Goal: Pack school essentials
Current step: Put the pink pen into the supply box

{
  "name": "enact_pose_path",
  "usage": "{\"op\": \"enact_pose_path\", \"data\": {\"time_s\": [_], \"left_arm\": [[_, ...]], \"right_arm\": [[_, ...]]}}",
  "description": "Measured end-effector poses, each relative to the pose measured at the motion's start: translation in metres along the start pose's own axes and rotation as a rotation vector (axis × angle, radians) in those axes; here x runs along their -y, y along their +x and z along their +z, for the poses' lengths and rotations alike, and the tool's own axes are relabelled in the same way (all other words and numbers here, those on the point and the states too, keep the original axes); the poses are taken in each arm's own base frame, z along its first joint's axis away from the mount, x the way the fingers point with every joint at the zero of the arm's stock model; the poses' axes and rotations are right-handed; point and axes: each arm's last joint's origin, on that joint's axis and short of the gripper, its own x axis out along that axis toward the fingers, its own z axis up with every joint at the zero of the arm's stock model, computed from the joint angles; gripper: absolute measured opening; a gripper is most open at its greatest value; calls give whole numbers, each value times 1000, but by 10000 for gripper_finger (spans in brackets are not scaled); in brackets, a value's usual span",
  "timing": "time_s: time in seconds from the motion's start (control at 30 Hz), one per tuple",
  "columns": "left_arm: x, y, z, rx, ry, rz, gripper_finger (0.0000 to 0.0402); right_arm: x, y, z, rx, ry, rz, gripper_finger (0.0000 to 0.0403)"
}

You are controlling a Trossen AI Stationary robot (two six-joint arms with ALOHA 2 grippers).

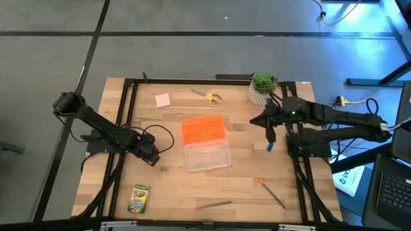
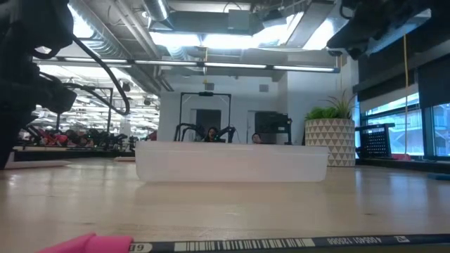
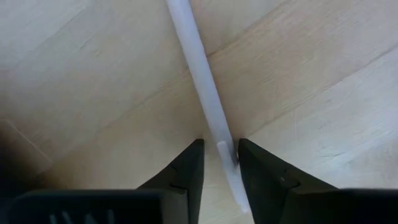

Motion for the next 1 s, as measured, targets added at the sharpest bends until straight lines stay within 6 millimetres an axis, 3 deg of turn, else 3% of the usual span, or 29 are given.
{"op": "enact_pose_path", "data": {"time_s": [0.23,0.43,0.73,1.0], "left_arm": [[0,0,0,0,3,4,44],[0,0,0,5,3,1,10],[4,-4,1,15,19,-4,8],[26,-28,7,114,125,-85,5]], "right_arm": [[-4,13,4,-88,-15,92,19],[-8,16,-5,-194,-14,153,19],[-17,15,-11,-252,-48,197,19],[-23,14,-12,-253,-114,233,19]]}}
